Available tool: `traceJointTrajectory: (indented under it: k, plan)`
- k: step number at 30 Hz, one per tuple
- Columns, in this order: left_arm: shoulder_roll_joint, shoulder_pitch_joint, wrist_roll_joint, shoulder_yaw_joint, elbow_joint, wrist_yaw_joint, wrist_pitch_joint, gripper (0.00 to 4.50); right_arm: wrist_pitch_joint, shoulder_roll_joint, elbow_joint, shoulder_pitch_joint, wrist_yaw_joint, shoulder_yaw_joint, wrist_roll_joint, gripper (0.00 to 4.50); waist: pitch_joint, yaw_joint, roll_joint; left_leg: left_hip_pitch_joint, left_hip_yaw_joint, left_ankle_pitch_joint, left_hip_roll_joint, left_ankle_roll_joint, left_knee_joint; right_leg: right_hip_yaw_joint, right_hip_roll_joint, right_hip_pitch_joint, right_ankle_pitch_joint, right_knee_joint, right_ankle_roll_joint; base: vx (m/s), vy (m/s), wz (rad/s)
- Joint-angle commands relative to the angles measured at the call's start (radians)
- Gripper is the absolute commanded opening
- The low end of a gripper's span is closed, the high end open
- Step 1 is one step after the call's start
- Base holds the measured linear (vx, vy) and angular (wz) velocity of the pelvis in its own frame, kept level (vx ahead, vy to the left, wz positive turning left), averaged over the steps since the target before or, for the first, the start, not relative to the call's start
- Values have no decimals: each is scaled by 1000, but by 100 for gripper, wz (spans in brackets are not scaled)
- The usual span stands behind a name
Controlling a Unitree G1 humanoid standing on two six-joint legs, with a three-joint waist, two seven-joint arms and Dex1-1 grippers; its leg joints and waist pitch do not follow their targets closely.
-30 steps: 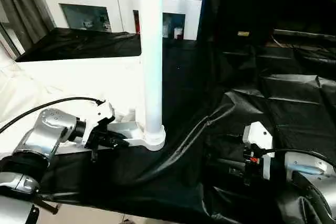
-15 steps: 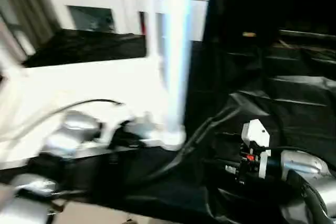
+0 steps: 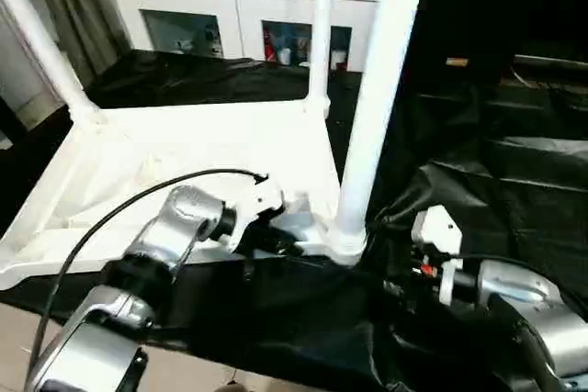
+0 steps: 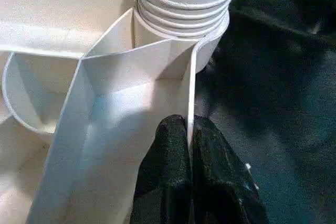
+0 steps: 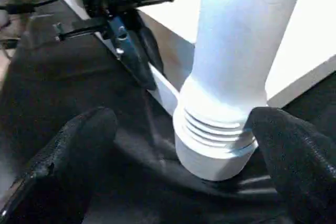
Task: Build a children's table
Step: Rotate leg to tighten
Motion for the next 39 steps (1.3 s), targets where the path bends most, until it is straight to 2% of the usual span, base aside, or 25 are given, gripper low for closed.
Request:
traceJointTrajectory:
  k: [1,2,5,6,7,8,9,11,12,14,15,16,19,20,22,24,29,33,38,39]
  plan:
    - [-52,-6,-43,2,3,-9,-33,1,-12,11,6,-20,-8,16,-6,450,-47,-7,-27,10,1,-202,19,47,-76,10,-13,36,-189,-78,-192,0,0,0]
    - [-55,-8,-41,5,9,-10,-33,48,-12,10,11,-23,-10,17,-10,450,-47,-8,-28,10,1,-207,19,47,-76,10,-14,36,-198,-79,-193,0,0,0]
    - [-45,-7,-21,3,24,5,-66,59,-20,9,26,-29,-17,14,-21,450,-45,-7,-27,11,2,-222,19,45,-77,11,-14,34,-225,-83,-190,0,0,0]
    - [-40,-7,-15,3,27,12,-78,79,-25,9,31,-31,-19,13,-25,450,-49,-7,-25,12,0,-228,22,39,-78,11,-17,34,-214,-81,-196,0,0,0]
    - [-34,-6,-15,5,30,9,-79,79,-27,11,34,-34,-21,12,-25,450,-48,-9,-24,10,-1,-226,22,37,-79,10,-15,35,-200,-79,-199,0,0,0]
    - [-27,-8,-14,9,37,7,-81,79,-31,14,39,-38,-21,11,-27,450,-49,-14,-28,9,-2,-214,21,37,-78,9,-13,38,-147,-74,-207,0,0,0]
    - [-27,-8,-14,9,37,7,-81,79,-31,14,39,-38,-21,11,-27,450,-49,-14,-28,9,-2,-214,21,37,-78,9,-13,38,-147,-74,-207,0,0,0]
    - [-13,-7,-11,14,44,-1,-77,79,-35,17,46,-43,-21,10,-30,450,-49,-19,-31,9,0,-198,20,52,-75,8,-12,40,-104,-71,-221,0,0,0]
    - [-9,-7,-8,15,47,0,-80,79,-36,17,48,-44,-21,11,-31,450,-48,-19,-36,8,1,-196,20,56,-74,8,-13,40,-104,-72,-222,0,0,0]
    - [-2,-6,-5,18,56,-1,-90,79,-39,16,50,-45,-20,12,-32,450,-46,-18,-33,10,1,-203,21,58,-75,9,-14,39,-130,-74,-224,0,0,0]
    - [2,-7,-4,21,61,3,-95,79,-42,16,54,-47,-20,12,-34,450,-45,-19,-39,9,2,-207,21,58,-76,9,-14,39,-140,-75,-222,0,0,0]
    - [5,-7,-3,22,63,4,-97,79,-44,16,55,-48,-19,12,-34,450,-44,-17,-35,11,1,-217,22,53,-77,10,-15,38,-162,-76,-220,0,0,0]
    - [34,-2,1,28,60,13,-102,79,-51,15,65,-55,-19,14,-38,450,-41,-21,-37,10,0,-244,23,37,-81,10,-15,37,-209,-79,-205,0,0,0]
    - [40,-1,0,30,56,14,-100,79,-52,16,68,-57,-18,14,-39,450,-40,-24,-41,9,0,-254,22,34,-82,10,-16,36,-225,-81,-201,0,0,0]
    - [53,5,-3,33,44,13,-94,79,-53,16,71,-59,-17,14,-39,450,-39,-29,-38,11,-2,-265,23,27,-84,10,-16,35,-243,-81,-200,0,0,0]
    - [79,20,-3,38,17,10,-85,79,-55,16,74,-61,-16,13,-41,450,-40,-32,-37,11,-2,-261,23,26,-83,10,-15,35,-224,-79,-203,0,0,0]
    - [101,46,-17,50,-40,11,-59,79,-60,19,81,-64,-17,12,-42,450,-43,-39,-36,7,-1,-204,23,47,-78,9,-13,40,-108,-67,-240,0,0,0]
    - [110,54,-26,49,-61,6,-52,79,-66,23,92,-72,-15,15,-45,450,-43,-39,-39,9,2,-193,22,61,-75,9,-13,39,-105,-67,-248,0,0,0]
    - [115,55,-15,41,-53,13,-51,79,-69,25,99,-80,-10,23,-50,450,-42,-40,-39,11,2,-211,23,52,-77,10,-13,38,-136,-70,-243,0,0,0]
    - [119,56,-9,37,-56,12,-49,54,-70,26,103,-84,-11,24,-51,450,-41,-40,-39,10,2,-210,22,51,-77,10,-12,38,-135,-70,-242,0,0,0]
